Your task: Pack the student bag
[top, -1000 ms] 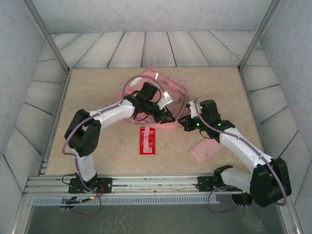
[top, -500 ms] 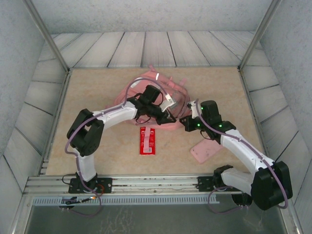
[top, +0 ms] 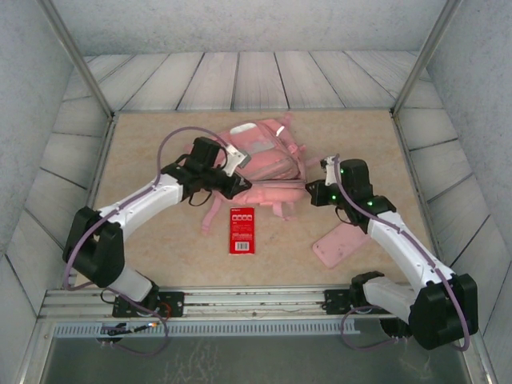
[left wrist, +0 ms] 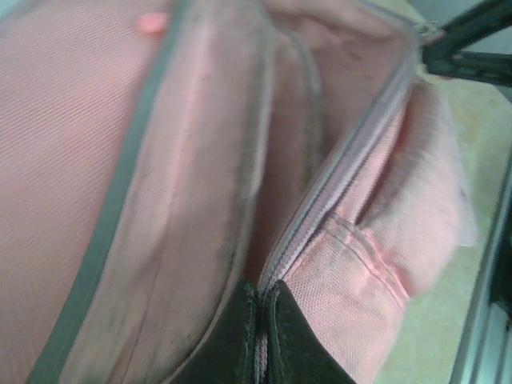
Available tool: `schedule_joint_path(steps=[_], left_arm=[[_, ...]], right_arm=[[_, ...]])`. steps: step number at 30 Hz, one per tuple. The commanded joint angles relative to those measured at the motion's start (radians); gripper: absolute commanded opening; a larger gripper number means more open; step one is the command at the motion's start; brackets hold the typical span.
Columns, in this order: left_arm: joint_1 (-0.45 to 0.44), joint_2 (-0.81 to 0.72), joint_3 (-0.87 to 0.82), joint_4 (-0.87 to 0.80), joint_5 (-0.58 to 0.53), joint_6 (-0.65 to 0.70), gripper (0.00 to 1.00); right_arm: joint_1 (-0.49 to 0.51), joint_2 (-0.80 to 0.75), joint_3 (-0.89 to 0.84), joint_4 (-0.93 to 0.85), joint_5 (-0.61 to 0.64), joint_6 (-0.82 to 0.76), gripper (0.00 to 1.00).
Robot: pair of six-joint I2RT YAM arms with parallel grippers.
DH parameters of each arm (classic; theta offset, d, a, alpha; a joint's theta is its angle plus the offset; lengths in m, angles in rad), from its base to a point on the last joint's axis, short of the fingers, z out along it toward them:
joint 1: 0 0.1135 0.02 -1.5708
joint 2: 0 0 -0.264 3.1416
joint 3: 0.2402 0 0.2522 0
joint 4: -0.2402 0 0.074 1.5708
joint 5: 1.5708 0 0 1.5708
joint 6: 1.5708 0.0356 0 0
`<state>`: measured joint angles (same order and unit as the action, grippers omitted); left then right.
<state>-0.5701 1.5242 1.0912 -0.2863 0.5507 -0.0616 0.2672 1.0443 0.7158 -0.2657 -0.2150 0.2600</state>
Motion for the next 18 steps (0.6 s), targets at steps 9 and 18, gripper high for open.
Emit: schedule_joint_path(steps=[9, 18], left_arm=[[0.244, 0.048, -0.046, -0.076, -0.331, -0.065, 0.0], [0.26, 0.096, -0.025, -0.025, -0.147, -0.016, 0.09]], right_arm=[[-0.065, 0.0, 0.063, -0.133, 0.183, 0.023, 0.0], [-0.033, 0.092, 0.056, -0.072, -0.178, -0.038, 0.0]])
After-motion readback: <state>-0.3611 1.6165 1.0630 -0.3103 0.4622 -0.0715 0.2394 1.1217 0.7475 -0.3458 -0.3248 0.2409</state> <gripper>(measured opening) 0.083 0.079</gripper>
